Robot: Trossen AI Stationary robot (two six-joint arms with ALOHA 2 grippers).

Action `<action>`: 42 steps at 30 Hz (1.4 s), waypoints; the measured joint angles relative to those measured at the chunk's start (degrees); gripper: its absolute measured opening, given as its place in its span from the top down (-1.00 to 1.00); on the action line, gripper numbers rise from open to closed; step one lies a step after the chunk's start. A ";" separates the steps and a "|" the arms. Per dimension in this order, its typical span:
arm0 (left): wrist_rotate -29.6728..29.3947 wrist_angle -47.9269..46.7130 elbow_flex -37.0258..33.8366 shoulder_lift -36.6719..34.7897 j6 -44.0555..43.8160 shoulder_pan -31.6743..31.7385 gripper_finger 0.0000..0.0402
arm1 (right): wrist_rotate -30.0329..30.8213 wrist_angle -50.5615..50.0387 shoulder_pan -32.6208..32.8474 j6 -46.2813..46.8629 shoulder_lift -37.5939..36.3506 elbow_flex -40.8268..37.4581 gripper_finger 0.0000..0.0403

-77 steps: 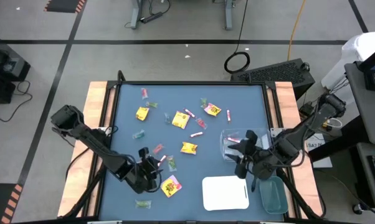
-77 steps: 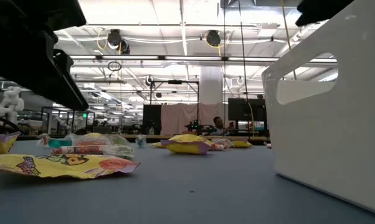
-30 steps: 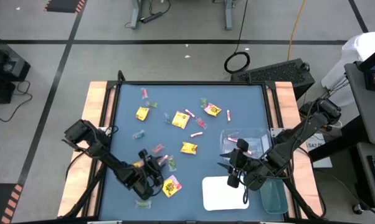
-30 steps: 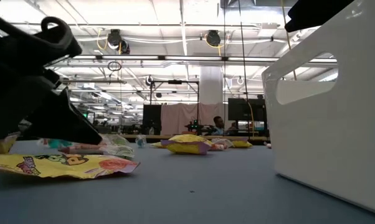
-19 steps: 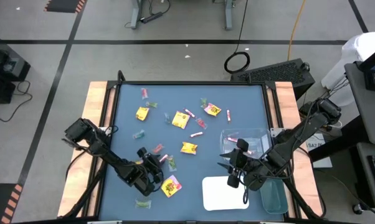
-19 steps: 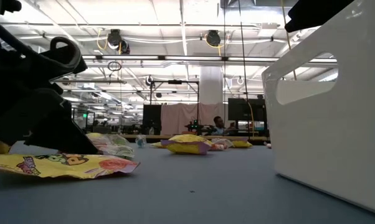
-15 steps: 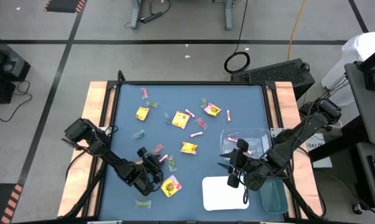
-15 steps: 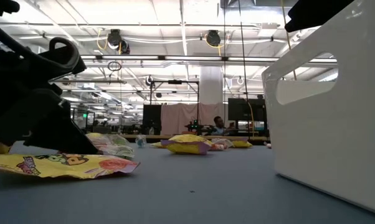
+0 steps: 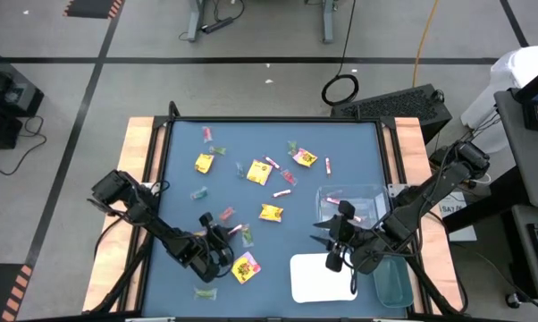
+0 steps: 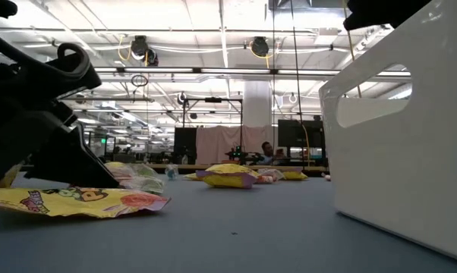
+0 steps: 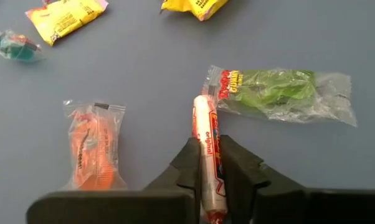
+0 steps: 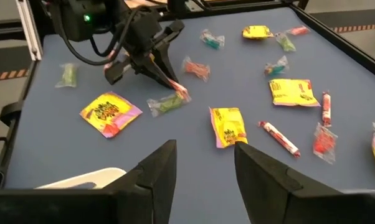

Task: Sort candy
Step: Put the transparent candy roll into the transparent bin

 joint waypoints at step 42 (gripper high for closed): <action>6.72 31.62 0.15 -19.34 45.24 3.43 0.71 | -8.58 39.09 -12.88 -34.35 24.71 10.03 -0.30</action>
